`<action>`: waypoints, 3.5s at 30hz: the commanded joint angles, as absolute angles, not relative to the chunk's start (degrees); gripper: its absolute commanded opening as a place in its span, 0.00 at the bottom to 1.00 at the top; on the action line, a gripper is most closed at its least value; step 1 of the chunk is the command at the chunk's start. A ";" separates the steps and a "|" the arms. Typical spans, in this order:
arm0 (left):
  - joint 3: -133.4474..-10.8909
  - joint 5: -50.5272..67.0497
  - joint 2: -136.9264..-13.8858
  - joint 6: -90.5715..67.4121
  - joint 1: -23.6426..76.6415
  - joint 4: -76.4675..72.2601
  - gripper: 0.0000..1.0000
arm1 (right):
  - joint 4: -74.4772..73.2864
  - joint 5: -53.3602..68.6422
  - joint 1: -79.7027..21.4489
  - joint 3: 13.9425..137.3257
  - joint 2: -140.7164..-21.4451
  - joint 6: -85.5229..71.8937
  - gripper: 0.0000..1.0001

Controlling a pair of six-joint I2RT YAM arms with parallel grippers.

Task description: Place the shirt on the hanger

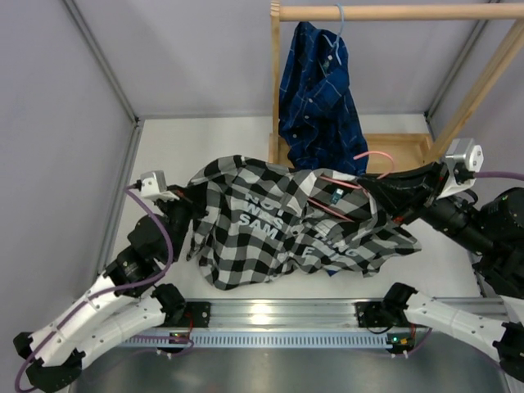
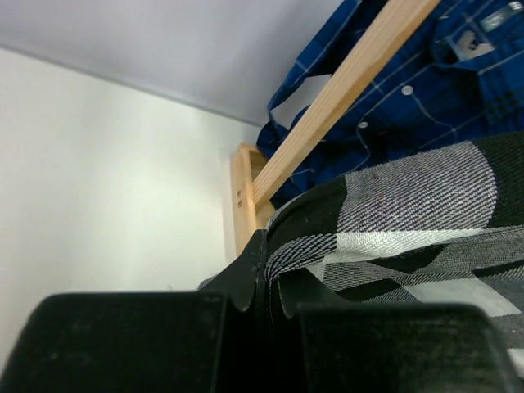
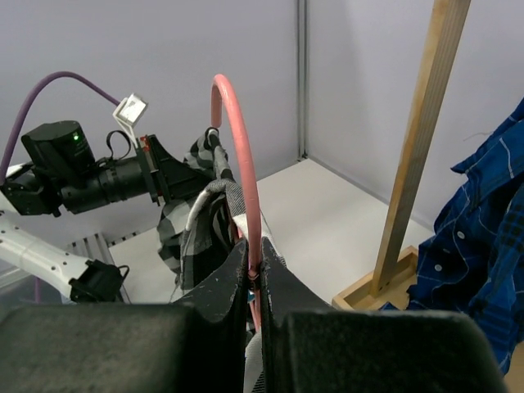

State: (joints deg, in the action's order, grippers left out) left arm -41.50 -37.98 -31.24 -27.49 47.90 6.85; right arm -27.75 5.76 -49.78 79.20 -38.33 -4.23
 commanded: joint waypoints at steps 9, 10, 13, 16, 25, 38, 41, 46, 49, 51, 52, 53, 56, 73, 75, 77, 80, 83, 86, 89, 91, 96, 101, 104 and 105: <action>-54.19 -19.06 -31.20 -15.23 47.64 7.56 0.98 | -29.60 3.96 -50.45 90.60 -44.19 -2.02 0.00; -55.79 -15.42 -31.64 -13.55 47.64 7.56 0.98 | -30.23 3.52 -50.45 92.70 -44.99 -1.76 0.00; -61.67 -1.09 -33.57 -5.73 47.64 6.24 0.98 | -33.20 2.81 -50.54 96.48 -47.98 -1.84 0.00; -69.49 14.02 -42.51 1.39 47.64 10.44 0.98 | -37.51 7.01 -50.45 99.83 -51.15 -1.32 0.00; -83.50 38.39 -58.00 15.99 47.72 18.46 0.98 | -37.88 11.59 -50.45 91.94 -47.82 -0.53 0.00; -84.46 53.34 -68.64 11.78 47.64 21.97 0.64 | -37.79 16.35 -50.45 89.21 -46.32 1.41 0.00; -84.99 54.32 -69.60 10.90 47.64 21.97 0.48 | -37.62 17.31 -50.54 88.77 -46.76 1.41 0.00; -86.31 57.12 -71.72 10.20 47.64 23.29 0.55 | -35.95 18.46 -50.54 87.54 -46.41 1.23 0.00; -86.92 58.44 -73.30 10.81 47.64 24.96 0.27 | -35.51 18.90 -50.45 87.36 -46.23 1.14 0.00; -87.27 58.27 -74.17 11.07 47.64 25.84 0.06 | -35.42 18.98 -50.45 87.36 -46.14 1.05 0.00; -87.62 58.88 -74.35 11.42 47.64 26.54 0.00 | -35.42 18.98 -50.45 87.19 -45.97 1.14 0.00; -87.63 59.32 -74.62 11.77 47.64 27.24 0.00 | -35.42 18.98 -50.45 87.10 -45.88 1.23 0.00; -88.68 61.51 -74.88 14.14 47.55 30.05 0.00 | -35.42 18.37 -50.45 86.14 -45.18 1.32 0.00; -90.53 65.30 -72.86 20.13 47.55 40.17 0.00 | -58.09 19.68 -50.45 79.11 -29.36 7.90 0.50; -90.00 66.18 -72.69 20.39 47.55 40.08 0.00 | -58.62 22.58 -50.45 77.97 -28.83 8.78 0.55; -89.82 67.76 -72.51 20.48 47.55 40.08 0.00 | -57.66 27.39 -50.45 76.47 -29.09 10.10 0.57; -89.82 69.43 -72.33 20.39 47.55 40.25 0.00 | -56.34 31.88 -50.54 74.89 -30.67 10.90 0.59; -89.91 70.22 -72.33 20.30 47.55 40.17 0.00 | -54.59 32.78 -50.45 73.66 -32.87 11.51 0.56; -89.56 70.31 -72.16 20.22 47.55 40.17 0.00 | -52.13 31.82 -50.45 72.69 -34.27 11.78 0.50; -89.12 70.05 -71.63 20.30 47.55 40.25 0.00 | -51.16 29.71 -50.54 72.95 -34.45 11.78 0.37; -88.86 70.05 -71.19 20.39 47.55 40.25 0.00 | -50.89 27.79 -50.45 73.21 -34.28 11.43 0.32; -88.86 69.96 -70.93 20.21 47.55 40.25 0.00 | -51.15 26.37 -50.45 72.60 -33.58 10.46 0.25; -89.47 69.61 -71.19 19.60 47.55 40.17 0.00 | -55.19 23.65 -50.45 73.65 -32.61 10.72 0.32; -89.56 69.61 -71.10 19.77 47.55 40.17 0.00 | -56.07 24.34 -50.45 73.48 -32.69 10.72 0.32; -89.65 69.78 -71.19 19.78 47.55 40.17 0.00 | -56.16 24.87 -50.45 73.39 -32.96 10.72 0.32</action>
State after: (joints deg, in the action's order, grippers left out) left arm -88.47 66.17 -73.10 18.79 47.51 41.63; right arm -55.37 25.58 -49.78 72.62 -32.99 10.44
